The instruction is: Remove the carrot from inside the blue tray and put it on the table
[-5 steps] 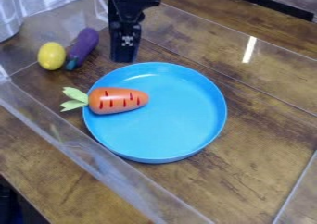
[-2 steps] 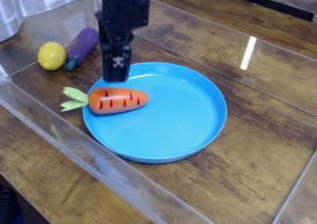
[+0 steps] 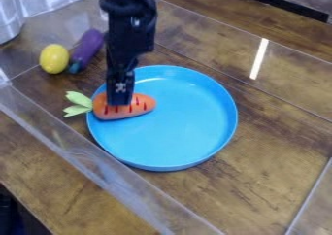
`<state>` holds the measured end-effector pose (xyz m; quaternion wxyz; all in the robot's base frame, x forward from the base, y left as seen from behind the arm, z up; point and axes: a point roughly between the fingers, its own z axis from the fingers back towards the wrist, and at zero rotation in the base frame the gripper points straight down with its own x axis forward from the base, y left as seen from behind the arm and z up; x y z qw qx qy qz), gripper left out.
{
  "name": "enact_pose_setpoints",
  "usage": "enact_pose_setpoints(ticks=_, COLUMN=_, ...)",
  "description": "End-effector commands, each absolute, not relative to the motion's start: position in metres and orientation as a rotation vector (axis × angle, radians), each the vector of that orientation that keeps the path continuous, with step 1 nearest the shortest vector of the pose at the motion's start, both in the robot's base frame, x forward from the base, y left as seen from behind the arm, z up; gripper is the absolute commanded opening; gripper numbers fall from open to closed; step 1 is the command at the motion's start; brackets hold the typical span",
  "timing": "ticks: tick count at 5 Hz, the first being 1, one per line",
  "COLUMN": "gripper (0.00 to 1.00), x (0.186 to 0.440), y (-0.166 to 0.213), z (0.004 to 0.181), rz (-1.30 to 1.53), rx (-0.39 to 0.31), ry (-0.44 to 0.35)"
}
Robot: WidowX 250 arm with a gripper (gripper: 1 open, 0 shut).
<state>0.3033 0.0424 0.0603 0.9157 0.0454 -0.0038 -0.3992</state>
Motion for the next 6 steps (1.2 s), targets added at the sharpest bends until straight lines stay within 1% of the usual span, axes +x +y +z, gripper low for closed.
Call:
enact_pose_setpoints(ticks=1, gripper=1.0, x=0.3049, y=0.043, z=0.0668, rz=-0.818, rx=0.12, ry=-0.047)
enact_pose_setpoints(ticks=6, gripper=1.0, x=0.3077, y=0.051, z=0.0584, rz=-0.781, rx=0.088, ry=-0.072)
